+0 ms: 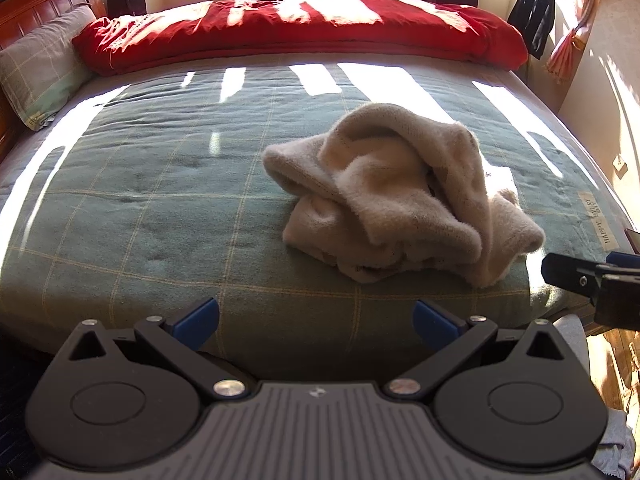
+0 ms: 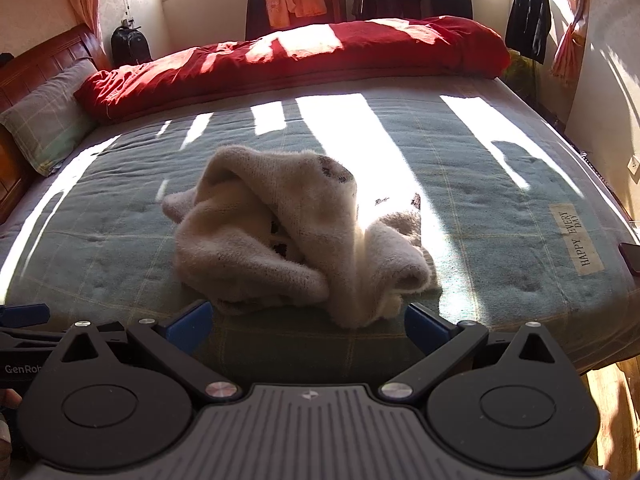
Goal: Fold clothes
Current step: 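Move both grippers toward the crumpled cream sweater on the bed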
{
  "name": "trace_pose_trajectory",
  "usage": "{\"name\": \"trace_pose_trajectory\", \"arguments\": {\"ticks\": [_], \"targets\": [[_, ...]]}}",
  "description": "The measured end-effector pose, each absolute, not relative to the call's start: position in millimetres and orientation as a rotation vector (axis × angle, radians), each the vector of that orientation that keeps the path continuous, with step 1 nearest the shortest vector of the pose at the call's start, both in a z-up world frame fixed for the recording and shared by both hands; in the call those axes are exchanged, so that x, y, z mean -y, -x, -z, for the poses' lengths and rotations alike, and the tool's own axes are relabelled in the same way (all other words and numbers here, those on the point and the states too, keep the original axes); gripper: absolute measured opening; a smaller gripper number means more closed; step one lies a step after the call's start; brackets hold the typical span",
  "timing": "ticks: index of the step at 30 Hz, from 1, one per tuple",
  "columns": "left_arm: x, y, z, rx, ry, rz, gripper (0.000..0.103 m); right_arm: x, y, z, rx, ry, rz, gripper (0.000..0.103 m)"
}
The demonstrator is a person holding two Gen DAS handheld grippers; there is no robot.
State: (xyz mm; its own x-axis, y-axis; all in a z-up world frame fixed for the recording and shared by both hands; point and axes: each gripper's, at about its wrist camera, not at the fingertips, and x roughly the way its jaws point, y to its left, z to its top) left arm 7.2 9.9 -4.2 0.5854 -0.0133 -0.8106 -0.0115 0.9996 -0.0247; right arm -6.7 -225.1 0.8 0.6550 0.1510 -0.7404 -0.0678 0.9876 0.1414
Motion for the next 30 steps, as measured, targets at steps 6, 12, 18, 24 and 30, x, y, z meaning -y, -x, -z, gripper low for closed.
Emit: {"name": "trace_pose_trajectory", "arguments": {"ticks": [6, 12, 18, 24, 30], "targets": [[-17, -14, 9, -0.944, 0.053, -0.004, 0.103, 232, -1, -11, -0.797, -0.120, -0.159, 0.103], [-30, -27, 9, -0.891, 0.103, 0.000, 0.103, 243, -12, -16, -0.746, -0.152, -0.194, 0.103], [-47, -48, 16, -0.864, 0.141, -0.026, 0.103, 255, -33, -15, -0.623, -0.151, -0.313, 0.103], [-55, -66, 32, -0.828, 0.108, 0.007, 0.102, 266, -70, 8, -0.717, -0.214, -0.296, 0.103], [-56, -84, 45, -0.865, 0.112, 0.033, 0.103, 264, -87, 6, -0.651, -0.165, -0.288, 0.103]]}}
